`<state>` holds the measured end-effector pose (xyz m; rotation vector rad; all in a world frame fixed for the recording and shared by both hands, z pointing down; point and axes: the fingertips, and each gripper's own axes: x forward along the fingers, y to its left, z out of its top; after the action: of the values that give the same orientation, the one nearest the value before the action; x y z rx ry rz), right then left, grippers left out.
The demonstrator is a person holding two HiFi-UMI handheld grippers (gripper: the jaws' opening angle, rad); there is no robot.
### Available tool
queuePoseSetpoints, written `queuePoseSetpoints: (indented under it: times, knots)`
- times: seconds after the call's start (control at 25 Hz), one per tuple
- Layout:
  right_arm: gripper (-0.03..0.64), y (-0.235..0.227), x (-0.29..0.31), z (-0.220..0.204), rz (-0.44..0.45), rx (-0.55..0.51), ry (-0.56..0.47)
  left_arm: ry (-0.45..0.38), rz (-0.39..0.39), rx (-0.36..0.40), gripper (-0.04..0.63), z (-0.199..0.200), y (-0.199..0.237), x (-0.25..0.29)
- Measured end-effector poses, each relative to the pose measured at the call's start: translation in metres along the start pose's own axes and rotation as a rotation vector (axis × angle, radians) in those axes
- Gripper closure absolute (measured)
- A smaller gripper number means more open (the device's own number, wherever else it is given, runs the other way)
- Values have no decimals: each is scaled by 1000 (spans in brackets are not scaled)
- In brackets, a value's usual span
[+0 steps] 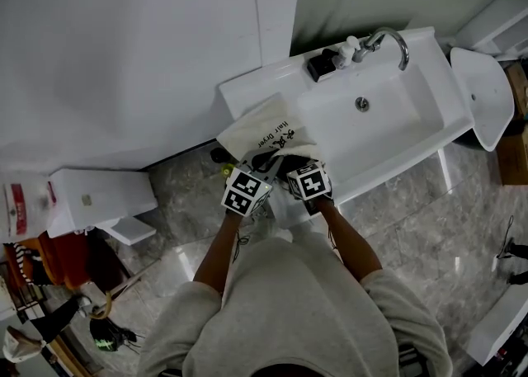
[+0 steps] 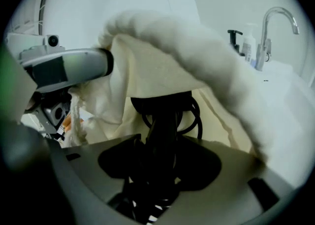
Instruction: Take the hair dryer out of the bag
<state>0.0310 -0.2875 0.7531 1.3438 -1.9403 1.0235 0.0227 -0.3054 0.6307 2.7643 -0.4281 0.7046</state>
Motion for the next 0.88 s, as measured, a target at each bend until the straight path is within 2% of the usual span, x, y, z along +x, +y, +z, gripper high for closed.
queuePoseSetpoints:
  times: [0.32,0.64,0.88]
  knots:
    - [390,0,-33,-22,-14,-86,17,-3,18,-12,565,1,3,2]
    - [390,-8,-65,-58,-21,-108,55,4,24,-11,565,-1,3,2]
    - [388,-7,-62,-70,1,-118,72,4,19,-2,565,-2,-4,2]
